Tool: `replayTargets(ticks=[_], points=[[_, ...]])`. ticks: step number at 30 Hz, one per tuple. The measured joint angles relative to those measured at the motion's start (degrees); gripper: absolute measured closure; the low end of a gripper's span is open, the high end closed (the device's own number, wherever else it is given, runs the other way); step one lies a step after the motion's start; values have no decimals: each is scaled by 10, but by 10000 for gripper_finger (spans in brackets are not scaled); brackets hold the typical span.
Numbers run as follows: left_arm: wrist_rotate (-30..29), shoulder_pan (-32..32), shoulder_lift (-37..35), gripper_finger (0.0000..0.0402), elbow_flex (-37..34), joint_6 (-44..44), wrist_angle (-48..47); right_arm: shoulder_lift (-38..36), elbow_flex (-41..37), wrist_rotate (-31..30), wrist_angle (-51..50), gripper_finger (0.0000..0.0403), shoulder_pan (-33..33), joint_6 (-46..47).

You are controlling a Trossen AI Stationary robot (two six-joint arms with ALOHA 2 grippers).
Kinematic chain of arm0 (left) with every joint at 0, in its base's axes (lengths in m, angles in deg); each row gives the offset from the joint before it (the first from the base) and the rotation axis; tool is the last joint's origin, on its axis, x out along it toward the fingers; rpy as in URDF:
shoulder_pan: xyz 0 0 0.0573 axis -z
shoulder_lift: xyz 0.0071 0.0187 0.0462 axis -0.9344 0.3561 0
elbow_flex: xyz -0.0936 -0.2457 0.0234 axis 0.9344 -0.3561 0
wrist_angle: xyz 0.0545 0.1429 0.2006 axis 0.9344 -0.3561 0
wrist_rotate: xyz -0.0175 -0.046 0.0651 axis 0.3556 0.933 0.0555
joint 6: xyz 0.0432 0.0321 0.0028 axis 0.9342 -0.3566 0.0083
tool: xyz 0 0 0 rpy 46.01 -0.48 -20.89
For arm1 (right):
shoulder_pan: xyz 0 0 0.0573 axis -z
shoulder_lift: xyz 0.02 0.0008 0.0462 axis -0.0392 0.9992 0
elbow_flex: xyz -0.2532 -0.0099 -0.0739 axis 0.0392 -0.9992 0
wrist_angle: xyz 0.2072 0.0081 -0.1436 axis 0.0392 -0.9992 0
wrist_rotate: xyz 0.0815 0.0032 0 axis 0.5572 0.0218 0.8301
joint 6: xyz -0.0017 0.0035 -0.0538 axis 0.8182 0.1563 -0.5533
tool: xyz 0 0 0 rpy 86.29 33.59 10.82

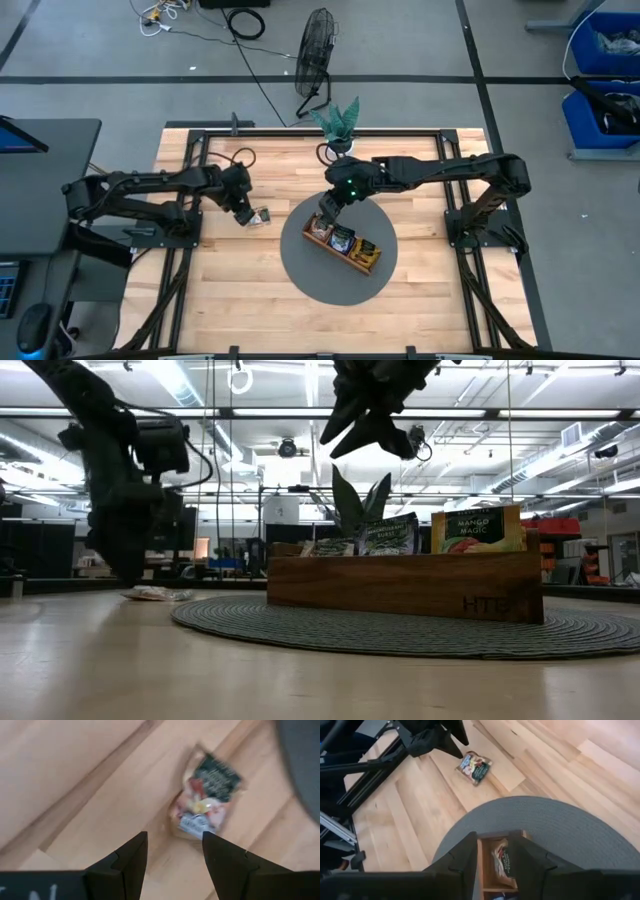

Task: Pick & Place Tea
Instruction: Put the brown tea bag into the left section of the wooden organizer

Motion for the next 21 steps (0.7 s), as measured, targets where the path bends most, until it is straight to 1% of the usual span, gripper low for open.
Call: replayTargets(ticks=[5, 11, 16, 21], points=[[-3, 1, 20, 207, -12, -25, 39, 0, 0, 0, -2, 284, 0, 1], [-11, 6, 22, 208, -12, -16, 80, 0, 0, 0, -2, 284, 1, 16], [-15, 6, 51, 228, -12, -13, 58, 0, 0, 0, -1, 284, 1, 16], [-15, 5, 86, 254, -9, -10, 65, 0, 0, 0, 2, 284, 1, 15]])
